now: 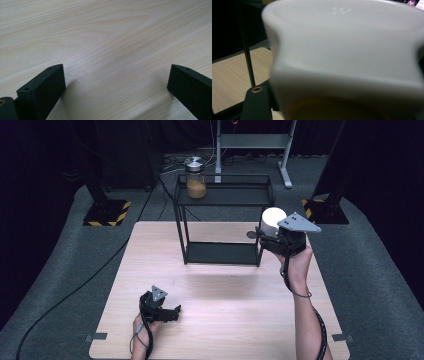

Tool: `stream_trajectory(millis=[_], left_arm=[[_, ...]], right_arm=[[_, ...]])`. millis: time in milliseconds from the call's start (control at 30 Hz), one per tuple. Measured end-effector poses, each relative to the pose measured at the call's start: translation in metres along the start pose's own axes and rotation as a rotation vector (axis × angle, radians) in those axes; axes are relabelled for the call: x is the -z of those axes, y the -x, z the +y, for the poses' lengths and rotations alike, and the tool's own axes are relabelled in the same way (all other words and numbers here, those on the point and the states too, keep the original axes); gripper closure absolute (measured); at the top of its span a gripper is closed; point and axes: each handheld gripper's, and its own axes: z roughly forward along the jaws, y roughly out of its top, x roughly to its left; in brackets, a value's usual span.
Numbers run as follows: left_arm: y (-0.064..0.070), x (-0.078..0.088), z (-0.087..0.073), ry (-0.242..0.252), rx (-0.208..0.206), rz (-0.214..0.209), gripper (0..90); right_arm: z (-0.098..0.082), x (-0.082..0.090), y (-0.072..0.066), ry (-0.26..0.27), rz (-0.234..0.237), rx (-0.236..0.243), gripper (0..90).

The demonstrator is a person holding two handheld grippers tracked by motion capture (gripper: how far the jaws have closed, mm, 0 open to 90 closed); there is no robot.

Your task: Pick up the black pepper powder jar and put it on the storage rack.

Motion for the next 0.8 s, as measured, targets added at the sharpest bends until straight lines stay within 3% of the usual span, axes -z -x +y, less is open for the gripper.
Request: stream_trajectory(millis=[800], left_arm=[[-0.001, 0.0, 0.0, -0.001, -0.001, -0.005, 1.1]], right_arm=[[0.018, -0.007, 0.008, 0.01, 0.02, 0.003, 29.6]])
